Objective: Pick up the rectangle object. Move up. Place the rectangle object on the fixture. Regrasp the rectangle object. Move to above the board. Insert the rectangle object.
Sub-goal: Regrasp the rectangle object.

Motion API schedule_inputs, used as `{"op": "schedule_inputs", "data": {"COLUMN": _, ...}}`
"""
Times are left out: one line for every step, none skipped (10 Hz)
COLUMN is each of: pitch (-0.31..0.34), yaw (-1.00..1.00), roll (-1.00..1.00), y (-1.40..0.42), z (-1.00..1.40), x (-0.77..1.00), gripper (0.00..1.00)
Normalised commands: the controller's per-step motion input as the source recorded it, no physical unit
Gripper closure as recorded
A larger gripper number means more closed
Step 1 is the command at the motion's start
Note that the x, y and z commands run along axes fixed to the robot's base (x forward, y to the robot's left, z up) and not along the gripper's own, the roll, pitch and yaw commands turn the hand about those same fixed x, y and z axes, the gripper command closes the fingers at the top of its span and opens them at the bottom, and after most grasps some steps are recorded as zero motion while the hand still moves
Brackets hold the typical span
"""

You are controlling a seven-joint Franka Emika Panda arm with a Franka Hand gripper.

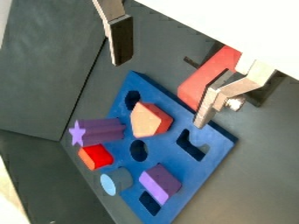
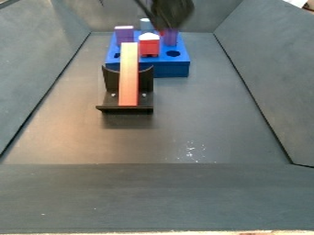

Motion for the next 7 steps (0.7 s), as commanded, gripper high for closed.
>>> {"op": "schedule_inputs", "data": {"pitch": 0.076, "yaw": 0.01, "roll": 1.0, "y": -0.56, "z": 0.41, "x": 0.08, "gripper": 0.0}}
{"op": "schedule_inputs", "data": {"pitch": 0.073, "yaw": 0.01, "roll": 1.0, "y": -0.43, "z": 0.29, "x": 0.04, "gripper": 0.0}}
{"op": "schedule_inputs", "data": {"pitch": 0.068, "yaw": 0.0, "roll": 1.0, "y": -0.11, "z": 0.06, "x": 0.0, "gripper": 0.0}}
{"op": "schedule_inputs", "data": {"pitch": 0.068, "yaw": 0.0, "roll": 1.0, "y": -0.04, "z": 0.02, "x": -0.01, "gripper": 0.0}}
{"op": "schedule_inputs", "data": {"pitch": 0.066, "yaw": 0.0, "roll": 1.0, "y": -0.03, "z": 0.01, "x": -0.01, "gripper": 0.0}}
{"op": "schedule_inputs", "data": {"pitch": 0.063, "yaw": 0.0, "roll": 1.0, "y": -0.03, "z": 0.01, "x": -0.02, "gripper": 0.0}}
{"op": "schedule_inputs", "data": {"pitch": 0.06, "yaw": 0.0, "roll": 1.0, "y": -0.03, "z": 0.02, "x": -0.02, "gripper": 0.0}}
